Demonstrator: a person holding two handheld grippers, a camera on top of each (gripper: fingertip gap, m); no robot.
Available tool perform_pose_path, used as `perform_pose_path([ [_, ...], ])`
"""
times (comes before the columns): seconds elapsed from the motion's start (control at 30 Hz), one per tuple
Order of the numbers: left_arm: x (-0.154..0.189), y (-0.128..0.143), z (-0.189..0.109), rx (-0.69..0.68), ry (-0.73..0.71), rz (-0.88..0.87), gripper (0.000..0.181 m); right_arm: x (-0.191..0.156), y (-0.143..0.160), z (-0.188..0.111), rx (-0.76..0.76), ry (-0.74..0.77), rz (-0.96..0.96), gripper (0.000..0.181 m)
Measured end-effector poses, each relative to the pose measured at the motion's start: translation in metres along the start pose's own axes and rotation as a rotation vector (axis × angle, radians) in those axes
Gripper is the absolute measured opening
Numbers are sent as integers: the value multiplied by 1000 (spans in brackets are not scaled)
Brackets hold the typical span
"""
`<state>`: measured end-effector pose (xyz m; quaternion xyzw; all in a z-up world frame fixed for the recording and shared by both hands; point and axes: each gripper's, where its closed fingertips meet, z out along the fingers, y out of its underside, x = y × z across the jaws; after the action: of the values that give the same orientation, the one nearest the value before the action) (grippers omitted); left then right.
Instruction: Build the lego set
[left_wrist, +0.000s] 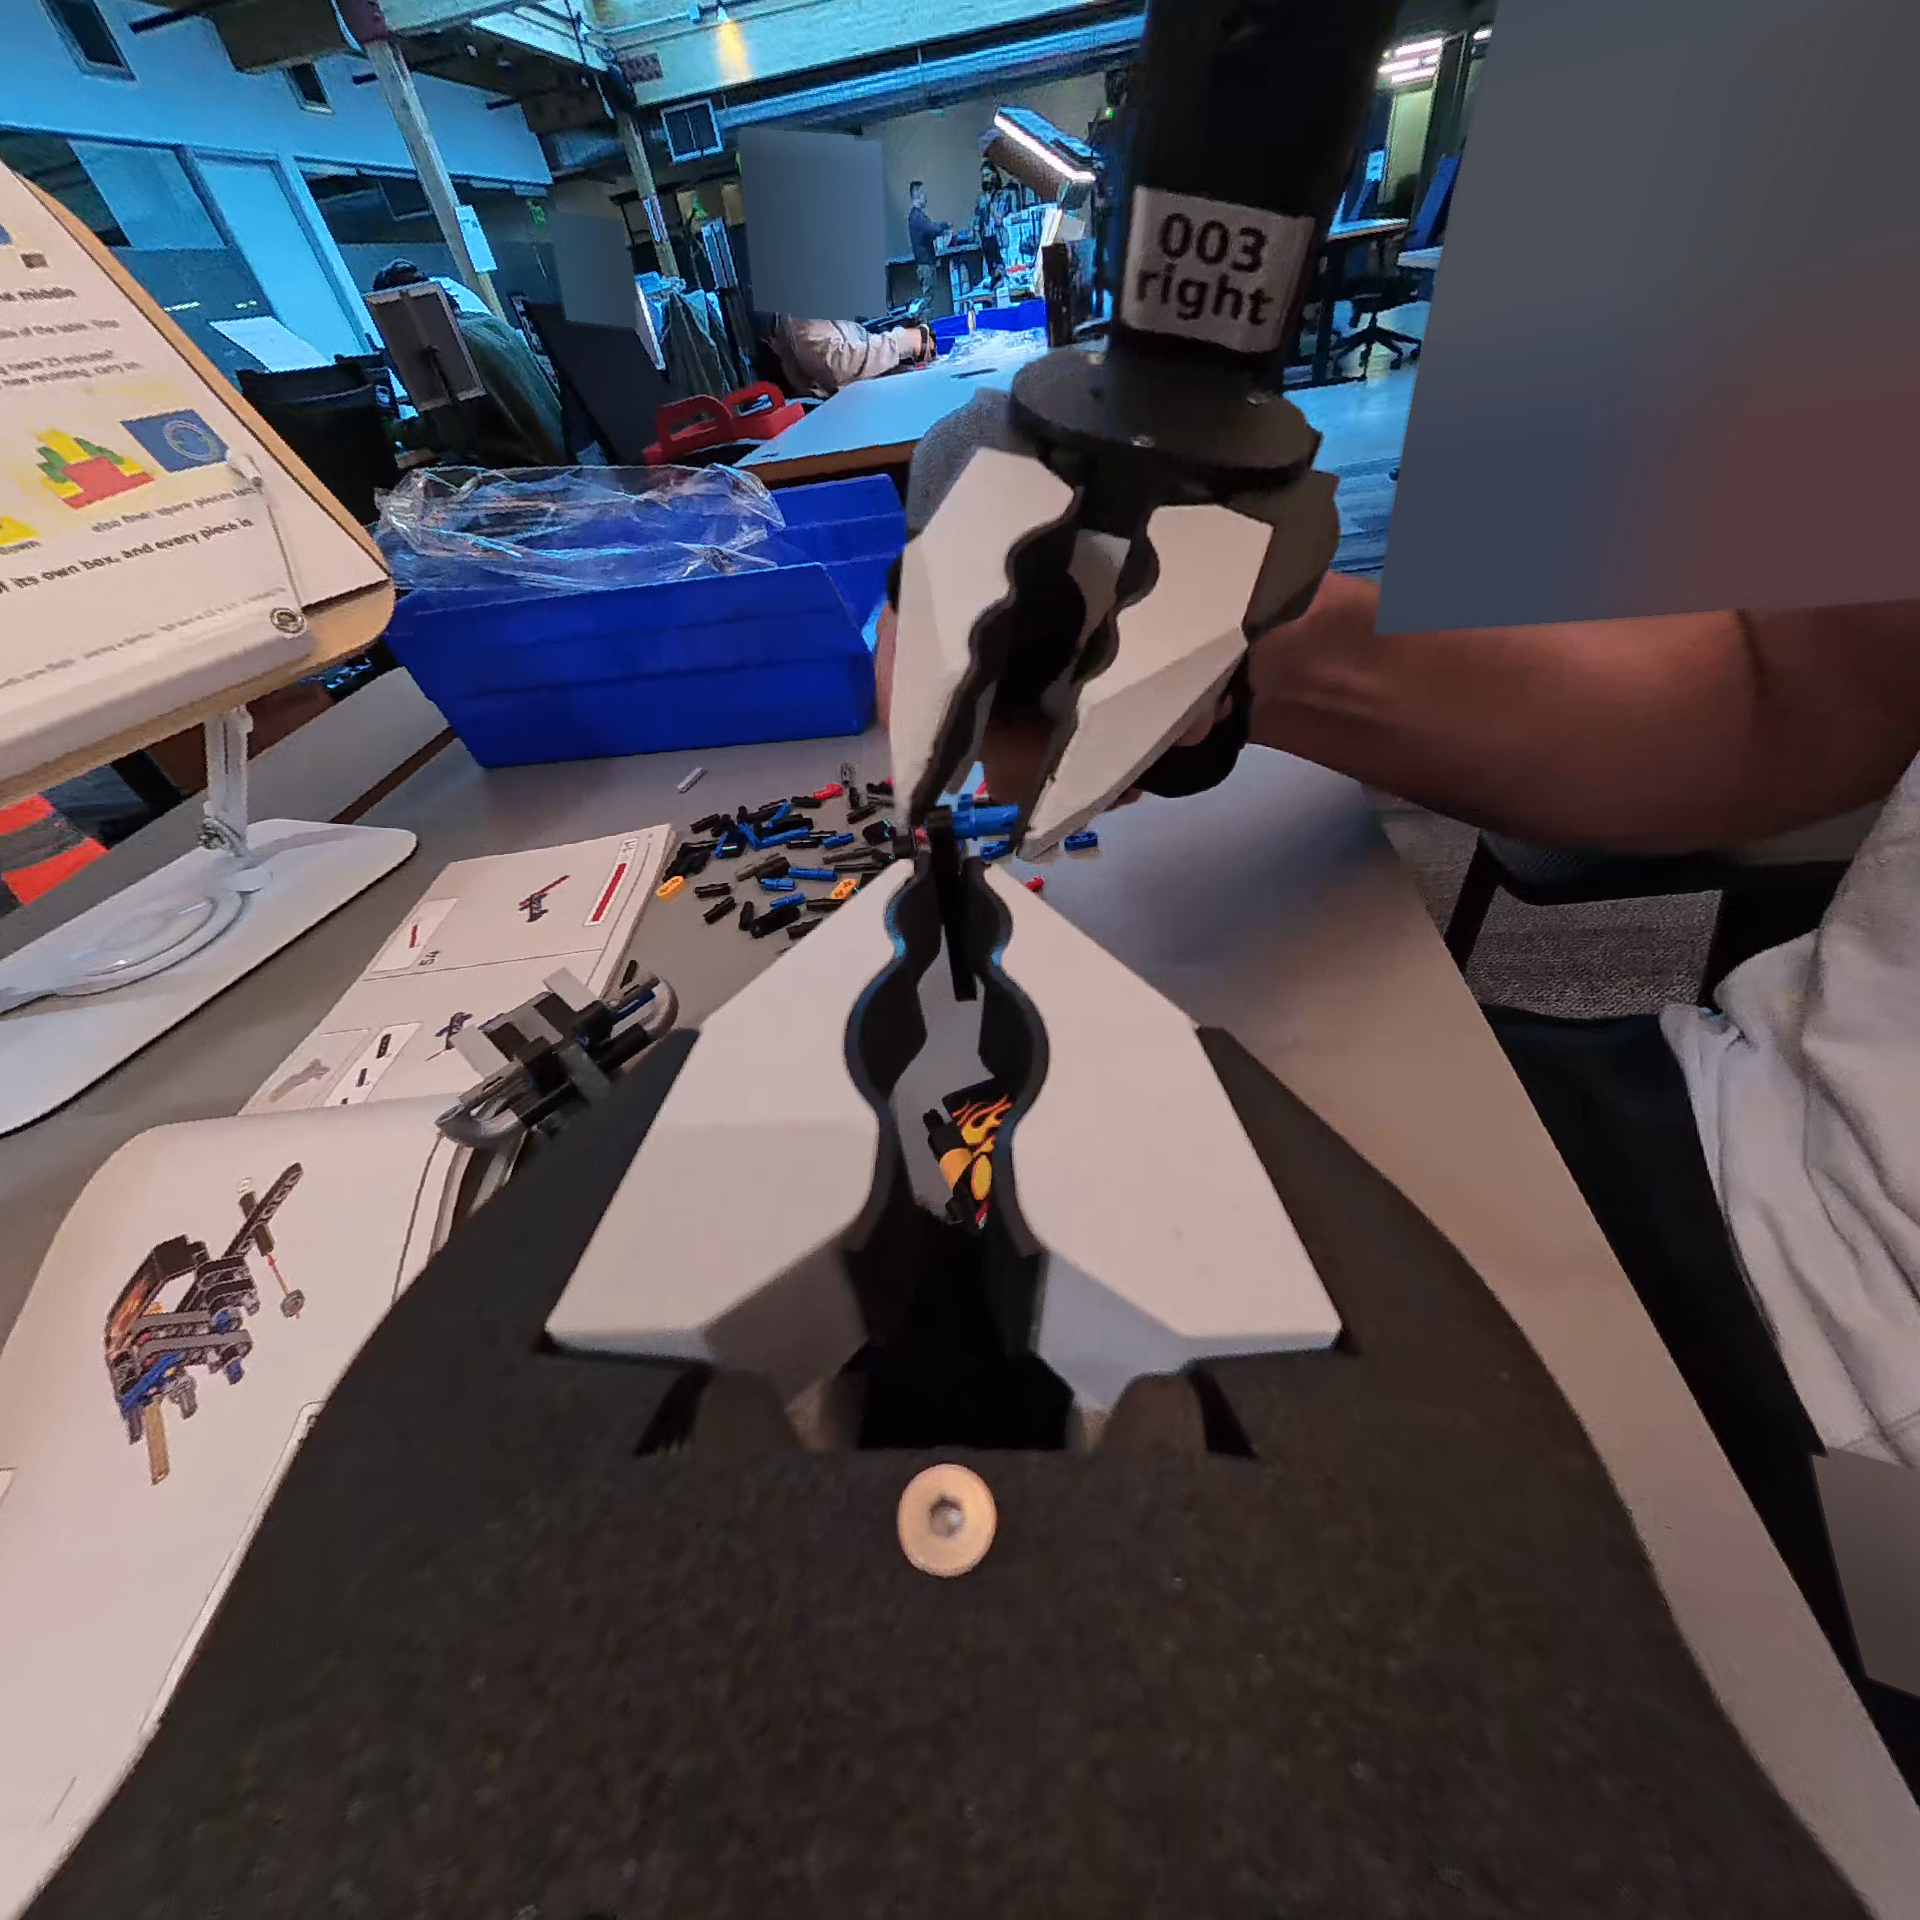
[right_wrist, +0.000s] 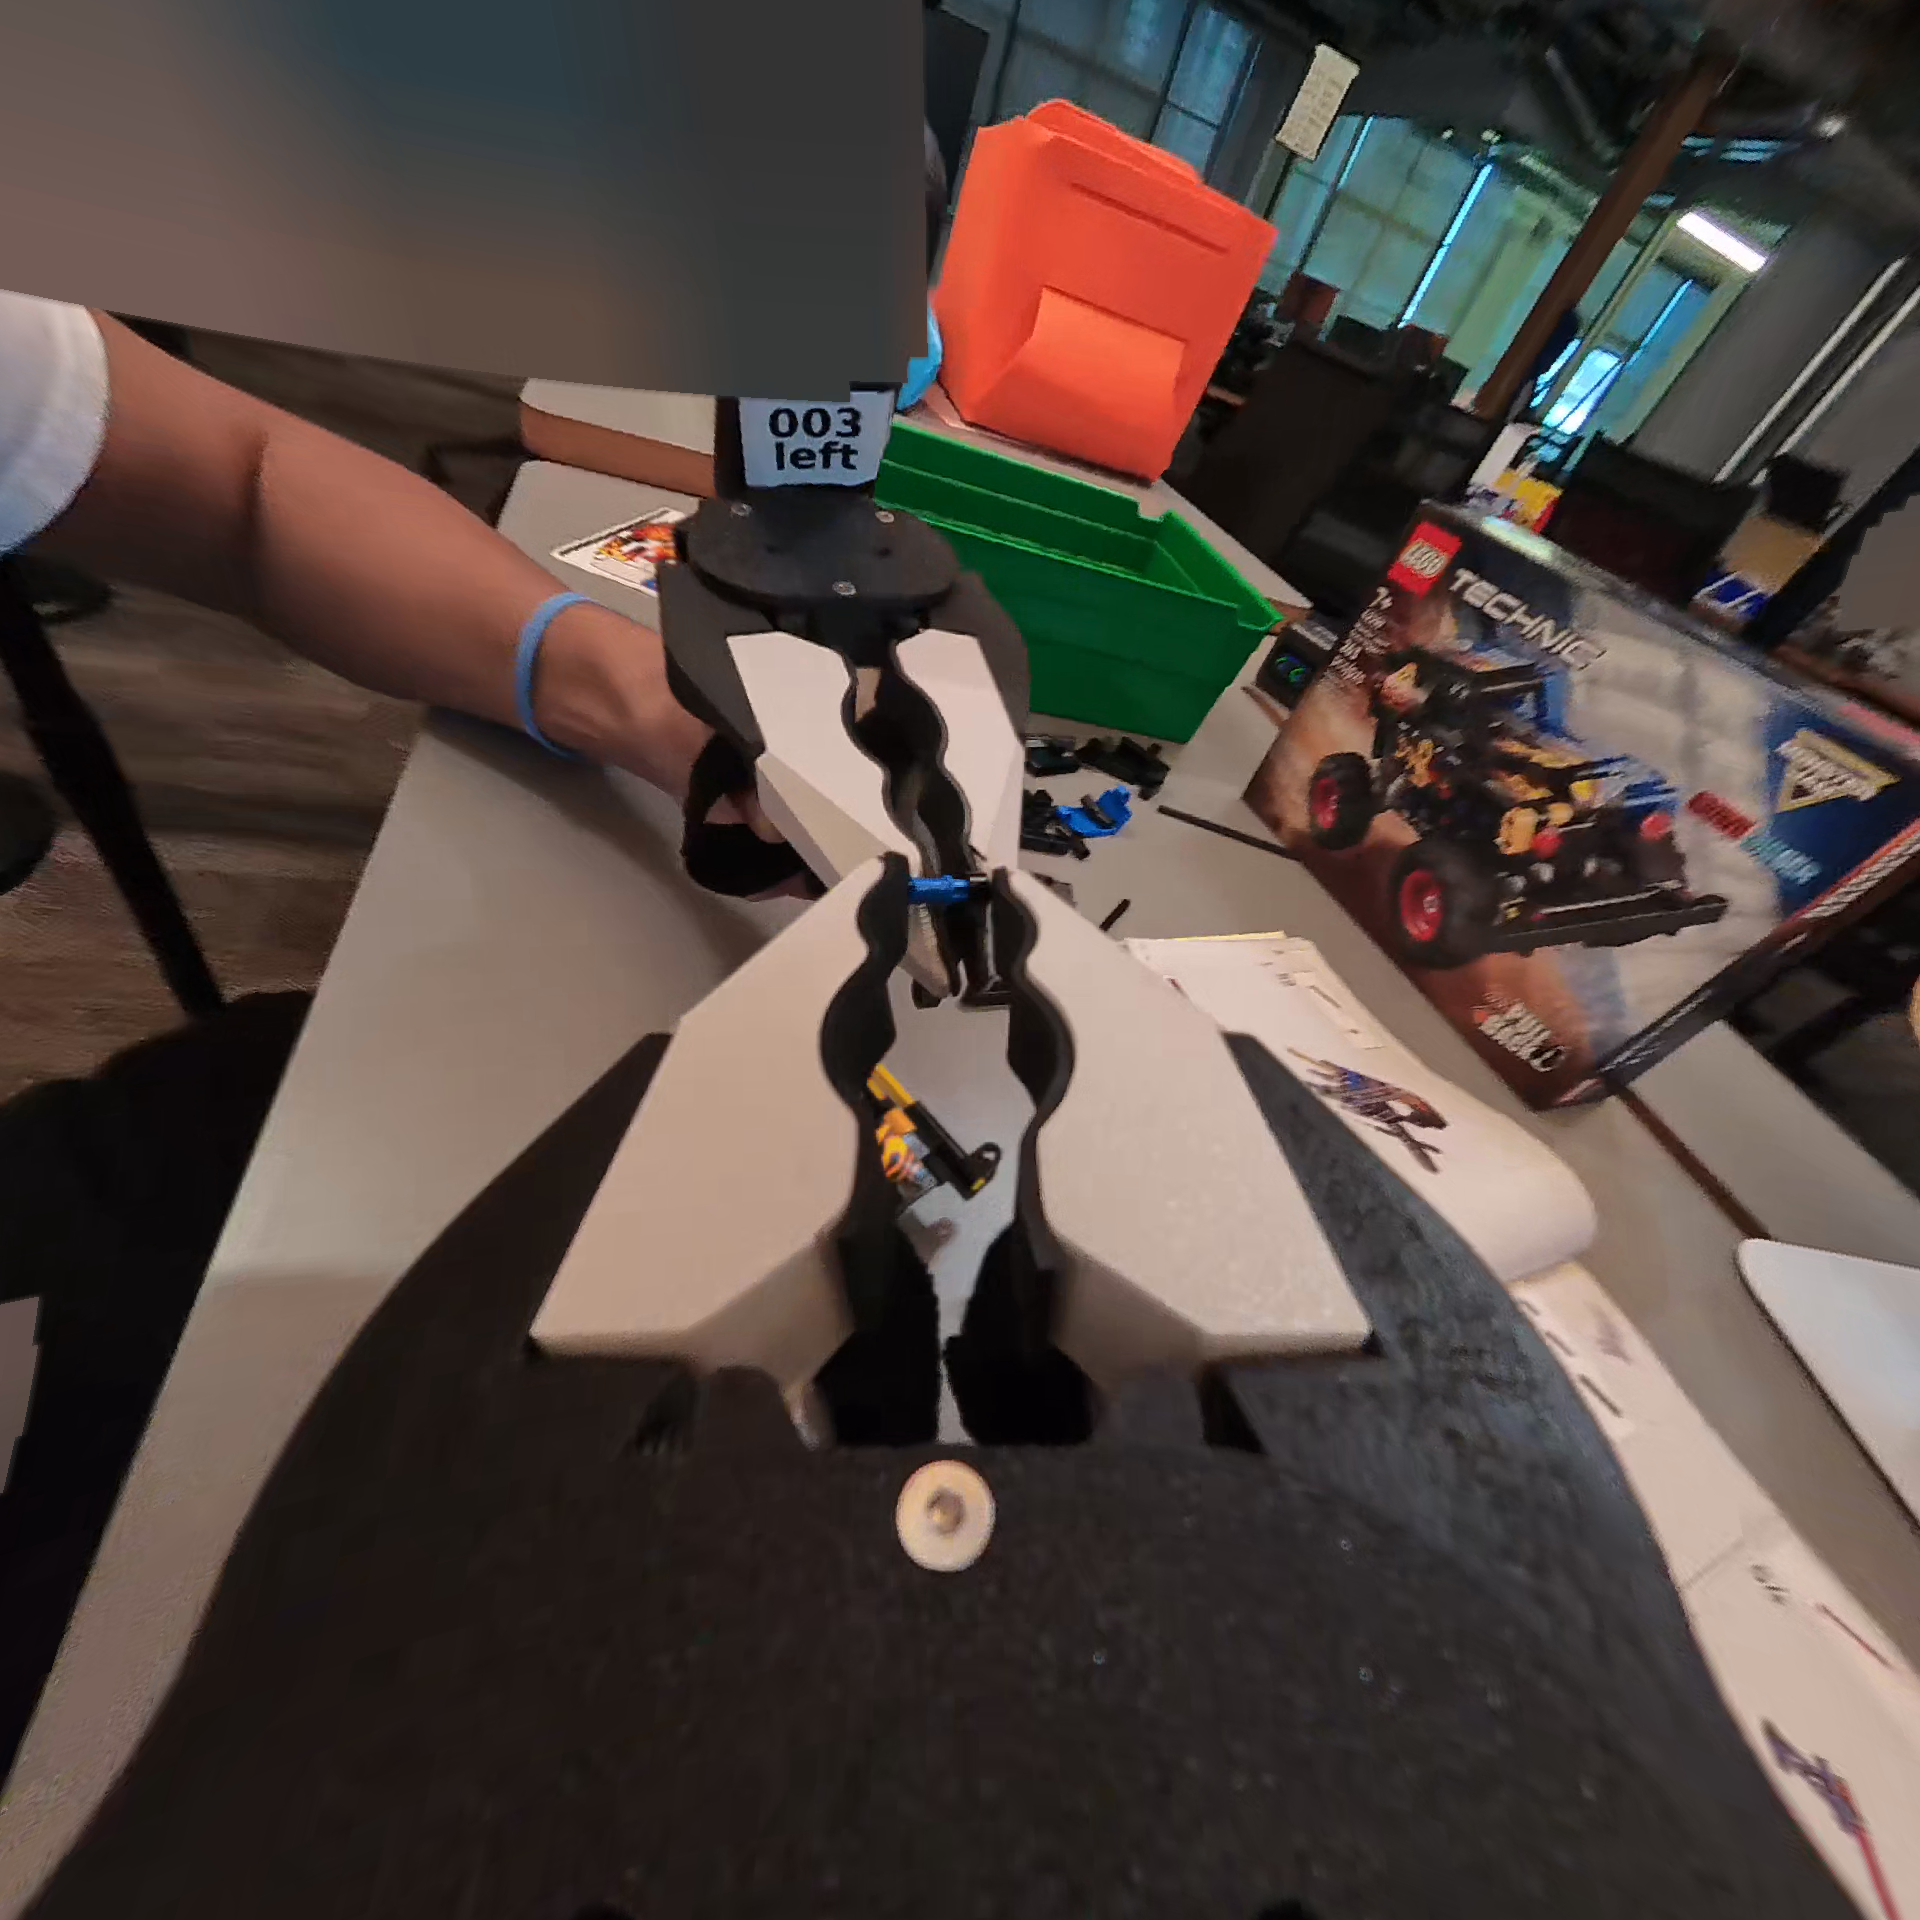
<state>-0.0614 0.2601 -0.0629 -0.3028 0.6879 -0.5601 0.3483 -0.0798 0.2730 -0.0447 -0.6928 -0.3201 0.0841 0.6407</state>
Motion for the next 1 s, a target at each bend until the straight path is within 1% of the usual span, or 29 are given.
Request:
perform_pose_path([
  [0.2,-3,2,0,-14,-22,3,2,2,1,1,-1,29,-71,14],
  [0.33,-3,4,1,-30,-42,31,2,2,3,1,-18,13,-39,14],
  [0.53,-6,4,1,-34,-71,43,2,4,4,3,-11,20,-41,14],
  [0.87,-3,-1,-1,-36,-116,141,2,1,-1,1,49,-12,-25,13],
  [1.0,-4,0,-1,-70,-179,252,3,1,0,0,39,-5,-62,12],
])
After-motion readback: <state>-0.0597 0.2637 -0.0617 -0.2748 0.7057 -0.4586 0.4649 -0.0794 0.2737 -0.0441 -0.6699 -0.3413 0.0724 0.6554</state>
